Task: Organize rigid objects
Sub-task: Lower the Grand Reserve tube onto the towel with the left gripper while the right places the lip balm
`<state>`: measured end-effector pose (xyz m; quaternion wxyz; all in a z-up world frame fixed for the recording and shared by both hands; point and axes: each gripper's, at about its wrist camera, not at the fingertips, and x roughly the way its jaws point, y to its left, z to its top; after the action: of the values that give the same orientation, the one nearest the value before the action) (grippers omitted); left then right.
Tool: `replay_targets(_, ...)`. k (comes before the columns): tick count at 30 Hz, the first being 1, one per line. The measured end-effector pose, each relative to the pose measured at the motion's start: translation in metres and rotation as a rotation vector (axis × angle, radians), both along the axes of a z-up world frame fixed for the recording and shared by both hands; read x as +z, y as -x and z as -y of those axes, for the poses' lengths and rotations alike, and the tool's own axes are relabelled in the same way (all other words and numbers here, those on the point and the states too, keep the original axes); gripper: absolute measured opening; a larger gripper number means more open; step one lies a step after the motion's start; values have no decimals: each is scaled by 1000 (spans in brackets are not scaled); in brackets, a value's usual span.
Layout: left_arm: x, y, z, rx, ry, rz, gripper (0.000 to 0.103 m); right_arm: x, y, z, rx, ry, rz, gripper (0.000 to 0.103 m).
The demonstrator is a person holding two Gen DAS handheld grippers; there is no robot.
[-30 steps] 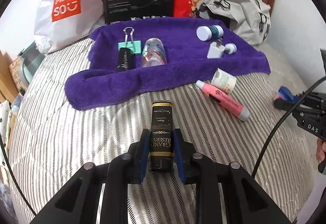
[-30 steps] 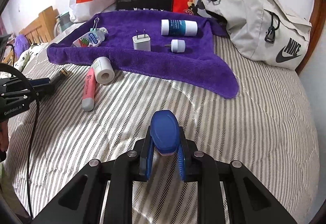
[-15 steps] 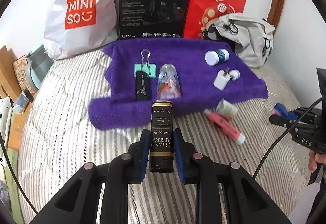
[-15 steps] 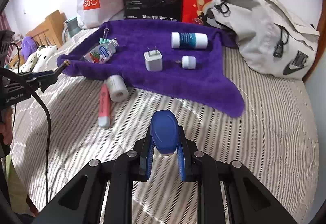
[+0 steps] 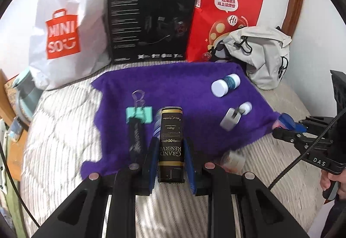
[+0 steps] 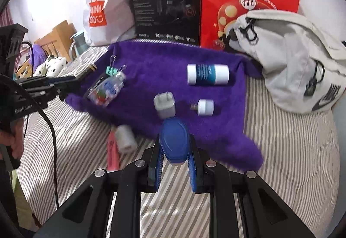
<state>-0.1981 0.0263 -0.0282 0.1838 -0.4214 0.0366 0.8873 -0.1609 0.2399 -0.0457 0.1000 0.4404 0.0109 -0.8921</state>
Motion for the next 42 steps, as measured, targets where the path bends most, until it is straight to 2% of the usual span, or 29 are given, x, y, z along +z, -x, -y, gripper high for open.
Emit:
replay_targets(5,-7,22,-19,-23,-6,18,23,-4,31,-11,-6,-3,17,20)
replay_targets(13,-22,44,-38,-40,0,55,23,-32,59,-12,24,-28,91,20)
replay_targets(25,-43,62,-60,-55,54,102,23,-45,69,-11,77,-24,103,20)
replay_targets(31,-53,71,-72,-73,123,102,23,-46,71,-13,128,-6,106,20)
replay_targets(42,-63,79,-78,-112,179,99,23,-49,77,-16,161,9,118,20)
